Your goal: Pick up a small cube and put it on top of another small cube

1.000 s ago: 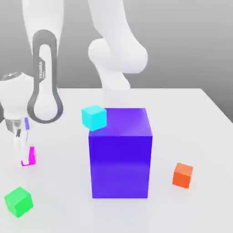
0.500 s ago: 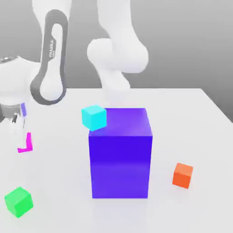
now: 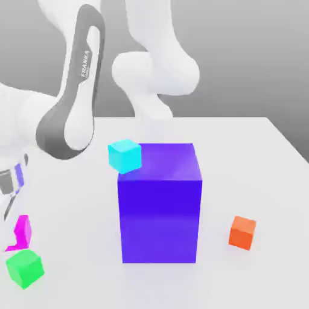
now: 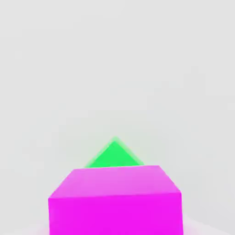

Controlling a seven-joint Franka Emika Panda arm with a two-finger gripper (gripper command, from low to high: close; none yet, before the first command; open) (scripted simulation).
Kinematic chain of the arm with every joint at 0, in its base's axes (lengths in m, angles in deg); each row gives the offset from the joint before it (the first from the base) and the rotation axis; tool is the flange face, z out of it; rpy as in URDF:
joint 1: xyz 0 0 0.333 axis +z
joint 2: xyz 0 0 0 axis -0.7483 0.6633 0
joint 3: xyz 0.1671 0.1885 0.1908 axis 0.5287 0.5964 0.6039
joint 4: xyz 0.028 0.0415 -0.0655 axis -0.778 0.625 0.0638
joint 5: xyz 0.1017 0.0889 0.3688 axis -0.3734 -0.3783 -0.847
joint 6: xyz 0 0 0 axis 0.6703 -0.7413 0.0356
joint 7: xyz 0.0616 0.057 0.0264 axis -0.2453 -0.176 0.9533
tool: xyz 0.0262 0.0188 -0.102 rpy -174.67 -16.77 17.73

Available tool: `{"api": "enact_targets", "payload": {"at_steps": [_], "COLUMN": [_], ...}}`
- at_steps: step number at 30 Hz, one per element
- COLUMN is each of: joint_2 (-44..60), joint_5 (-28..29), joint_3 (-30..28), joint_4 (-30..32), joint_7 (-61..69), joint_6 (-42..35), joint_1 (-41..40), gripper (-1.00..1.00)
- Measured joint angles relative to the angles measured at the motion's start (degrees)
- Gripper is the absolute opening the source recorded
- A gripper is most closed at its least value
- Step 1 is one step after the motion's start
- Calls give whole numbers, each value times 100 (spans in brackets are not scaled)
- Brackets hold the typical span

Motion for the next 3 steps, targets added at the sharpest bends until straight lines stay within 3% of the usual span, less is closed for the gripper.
{"api": "enact_targets", "payload": {"at_steps": [3], "joint_2": [0], "joint_5": [0], "joint_3": [0], "joint_4": [0], "joint_7": [0], "joint_6": [0], "joint_1": [0], "gripper": [100]}}
